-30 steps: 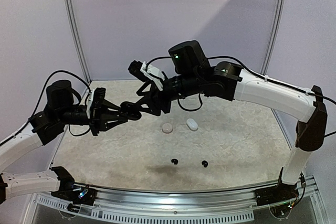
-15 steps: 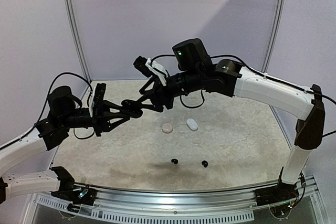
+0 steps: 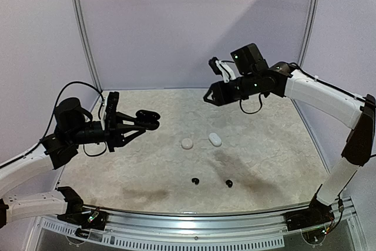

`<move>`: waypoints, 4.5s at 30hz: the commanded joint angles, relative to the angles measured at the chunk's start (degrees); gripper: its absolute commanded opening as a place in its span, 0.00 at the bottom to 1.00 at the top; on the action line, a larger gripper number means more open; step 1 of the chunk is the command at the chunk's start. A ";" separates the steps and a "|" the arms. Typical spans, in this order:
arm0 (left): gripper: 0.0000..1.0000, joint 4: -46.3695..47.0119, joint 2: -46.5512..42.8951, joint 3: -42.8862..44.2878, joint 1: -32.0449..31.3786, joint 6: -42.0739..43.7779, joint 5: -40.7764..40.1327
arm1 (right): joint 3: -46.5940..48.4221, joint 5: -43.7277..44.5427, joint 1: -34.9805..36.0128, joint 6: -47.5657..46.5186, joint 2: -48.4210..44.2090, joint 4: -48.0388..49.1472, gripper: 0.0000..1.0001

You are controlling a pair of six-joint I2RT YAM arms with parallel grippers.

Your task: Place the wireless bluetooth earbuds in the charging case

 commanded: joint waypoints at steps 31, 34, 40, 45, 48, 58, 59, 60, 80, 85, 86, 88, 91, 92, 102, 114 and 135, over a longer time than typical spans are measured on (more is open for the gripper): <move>0.00 0.33 -0.01 -0.12 0.69 0.83 -0.40 | -36.55 -5.34 2.91 12.45 1.44 -6.65 0.29; 0.00 0.33 -0.04 -0.12 0.70 0.83 -0.41 | -36.77 -5.92 3.46 12.49 1.58 -6.40 0.29; 0.00 0.33 -0.22 -0.17 0.70 0.92 -0.41 | -36.73 -6.59 4.72 12.79 3.42 -5.51 0.28; 0.00 0.21 -0.21 -0.19 0.70 1.01 -0.32 | -35.81 -6.96 5.62 12.86 5.16 -4.77 0.27; 0.00 0.11 -0.32 -0.29 0.70 1.07 -0.23 | -35.71 -7.64 6.23 12.97 5.55 -4.04 0.26; 0.00 -0.01 -0.41 -0.44 0.70 1.53 -0.15 | -35.22 -9.97 7.66 13.80 5.86 -1.31 0.21; 0.00 -0.08 -0.43 -0.41 0.70 1.58 -0.15 | -35.08 -10.05 7.66 13.70 6.07 -1.24 0.18; 0.00 -0.15 -0.47 -0.39 0.70 1.61 -0.15 | -34.91 -10.06 7.75 13.60 6.19 -1.25 0.14; 0.00 1.08 -0.78 -0.61 0.61 4.81 2.54 | -23.04 -7.60 7.68 5.32 1.26 -10.10 0.03; 0.00 2.11 -0.30 -0.60 0.61 5.99 4.60 | -18.53 -11.10 7.71 -1.05 -2.67 -9.21 0.02; 0.00 2.09 -0.37 -0.65 0.61 6.37 5.06 | -17.95 -12.14 7.69 -1.87 -2.89 -9.00 0.03; 0.00 1.65 -0.61 -0.39 0.61 8.24 6.23 | -16.71 -13.86 7.79 -3.13 -3.66 -8.36 0.02; 0.00 -0.23 -0.40 0.15 0.61 11.25 7.54 | -13.63 -15.16 8.44 -5.46 -5.26 -7.09 0.02; 0.00 -0.54 -0.23 0.44 0.61 11.71 7.98 | -12.86 -15.38 8.90 -6.29 -5.89 -6.78 0.02; 0.00 -0.55 1.75 1.89 0.20 13.22 10.27 | -0.20 -15.13 15.61 -19.28 -9.98 -3.51 0.02; 0.00 -0.98 1.95 2.73 -2.19 20.61 15.17 | 17.66 -11.10 21.60 -29.68 -0.03 -16.18 0.01; 0.00 1.97 1.80 -0.29 -8.18 13.68 12.54 | 25.15 3.52 30.43 -36.37 5.83 -24.77 0.02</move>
